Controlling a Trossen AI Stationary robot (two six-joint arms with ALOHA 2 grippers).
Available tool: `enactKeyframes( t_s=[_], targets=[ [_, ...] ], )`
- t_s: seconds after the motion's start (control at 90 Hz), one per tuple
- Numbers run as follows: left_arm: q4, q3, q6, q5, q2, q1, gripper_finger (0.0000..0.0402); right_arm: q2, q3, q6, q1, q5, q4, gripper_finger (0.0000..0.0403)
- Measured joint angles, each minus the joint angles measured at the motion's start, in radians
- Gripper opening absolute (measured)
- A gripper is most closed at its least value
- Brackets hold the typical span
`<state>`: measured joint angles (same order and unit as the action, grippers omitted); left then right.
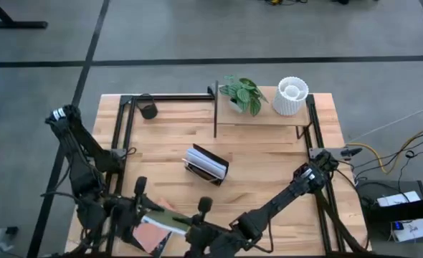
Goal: Stock shelves
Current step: Put the green notebook into the black mesh bookshelf
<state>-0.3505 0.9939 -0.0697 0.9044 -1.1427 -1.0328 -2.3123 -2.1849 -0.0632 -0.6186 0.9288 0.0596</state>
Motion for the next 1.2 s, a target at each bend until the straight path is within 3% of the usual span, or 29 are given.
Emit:
enactKeyframes(
  t_s=[0.156, 0.278, 0.378, 0.489, 0.644, 0.856, 1.2],
  targets=[
    [-0.211, -0.001, 0.234, 0.119, 0.011, 0.001, 0.0142, 0.036, 0.000, 0.033, 0.005, 0.107, 0.129, 0.0005],
    [-0.340, -0.002, 0.454, 0.144, 0.005, 0.005, 0.0168, 0.093, -0.002, 0.239, 0.034, 0.091, 0.336, 0.0004],
    [-0.373, -0.019, 0.547, 0.144, -0.011, 0.006, 0.0183, 0.135, -0.002, 0.354, 0.070, 0.057, 0.489, 0.0004],
    [-0.349, -0.061, 0.577, 0.142, -0.028, 0.007, 0.0191, 0.169, -0.002, 0.451, 0.115, 0.033, 0.651, 0.0004],
    [-0.231, -0.158, 0.580, 0.136, -0.048, 0.008, 0.0188, 0.198, -0.002, 0.583, 0.203, -0.124, 0.859, 0.0003],
    [-0.064, -0.270, 0.577, 0.133, -0.051, 0.045, 0.0168, 0.197, -0.002, 0.703, 0.301, -0.177, 1.101, 0.0003],
    [0.090, -0.397, 0.514, 0.093, -0.050, 0.234, 0.0131, 0.197, -0.032, 0.656, 0.331, -0.179, 1.133, 0.0003]
  ],
)
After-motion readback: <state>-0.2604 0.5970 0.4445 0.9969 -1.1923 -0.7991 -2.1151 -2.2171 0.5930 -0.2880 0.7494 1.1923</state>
